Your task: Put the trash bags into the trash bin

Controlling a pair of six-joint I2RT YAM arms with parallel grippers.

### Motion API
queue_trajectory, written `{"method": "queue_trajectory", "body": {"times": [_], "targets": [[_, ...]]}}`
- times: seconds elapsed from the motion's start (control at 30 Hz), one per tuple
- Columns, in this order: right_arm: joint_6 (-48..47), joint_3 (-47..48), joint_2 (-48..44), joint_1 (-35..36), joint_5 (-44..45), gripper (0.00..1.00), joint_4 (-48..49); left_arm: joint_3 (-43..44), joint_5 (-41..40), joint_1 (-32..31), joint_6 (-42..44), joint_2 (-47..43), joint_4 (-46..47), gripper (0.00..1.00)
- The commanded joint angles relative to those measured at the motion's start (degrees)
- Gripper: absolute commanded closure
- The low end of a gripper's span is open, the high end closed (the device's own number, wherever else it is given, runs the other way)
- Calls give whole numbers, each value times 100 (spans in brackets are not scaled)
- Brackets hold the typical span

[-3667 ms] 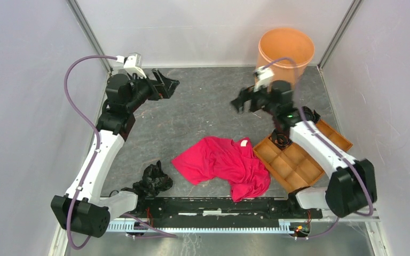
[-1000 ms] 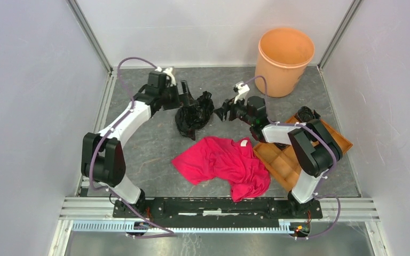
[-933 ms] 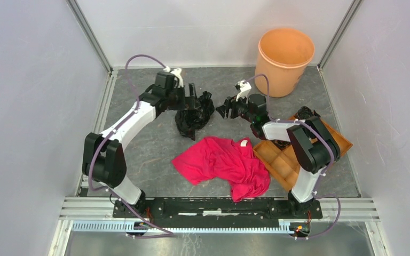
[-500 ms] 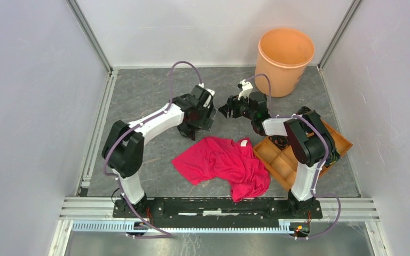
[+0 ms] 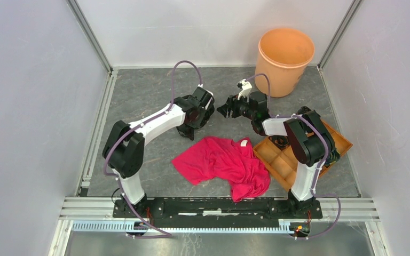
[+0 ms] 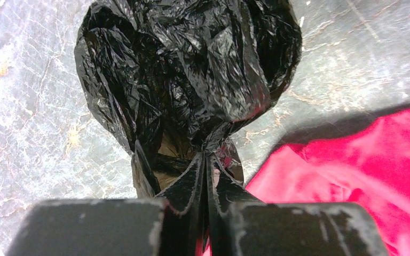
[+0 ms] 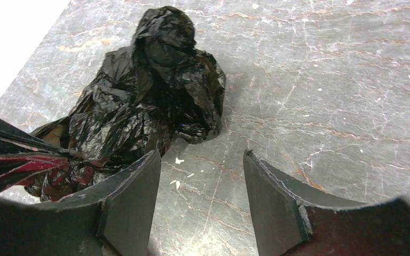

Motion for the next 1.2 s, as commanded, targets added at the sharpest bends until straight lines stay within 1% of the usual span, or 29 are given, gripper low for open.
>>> {"method": "queue_trajectory", "body": {"times": [0.0,0.07,0.23,0.4,0.5,0.6,0.77,0.83,0.9,0.97,1.07,1.1,1.17], "targets": [[87,27,53,24,-354,35,533,-137,371,5,296,-999,707,95],[161,-60,44,44,-559,35,876,-446,551,8,333,-1421,1171,98],[179,-120,24,93,-823,34,1233,-927,339,18,272,-2135,1832,98],[191,-220,-18,147,-1054,32,1636,-1361,337,18,287,-2779,2448,98],[174,-248,-31,213,-1126,30,1755,-1729,457,42,329,-3281,2945,98],[154,-172,28,339,-1110,28,1700,-1933,644,74,327,-3554,3234,98],[130,-21,199,581,-1071,17,1601,-2075,874,142,256,-3798,3453,98],[122,56,270,664,-1032,9,1527,-2157,974,179,221,-3927,3574,98],[125,192,383,734,-1103,8,1466,-2277,1193,210,185,-4088,3751,98],[197,285,497,793,-1188,7,1614,-2382,1419,229,153,-4224,3900,98],[542,449,708,868,-1393,9,2099,-2436,1705,259,100,-4334,4078,98],[718,545,806,884,-1486,15,2309,-2450,1780,268,77,-4350,4107,98],[1308,803,1095,921,-1724,39,2940,-2464,2126,297,18,-4389,4184,98]]}}
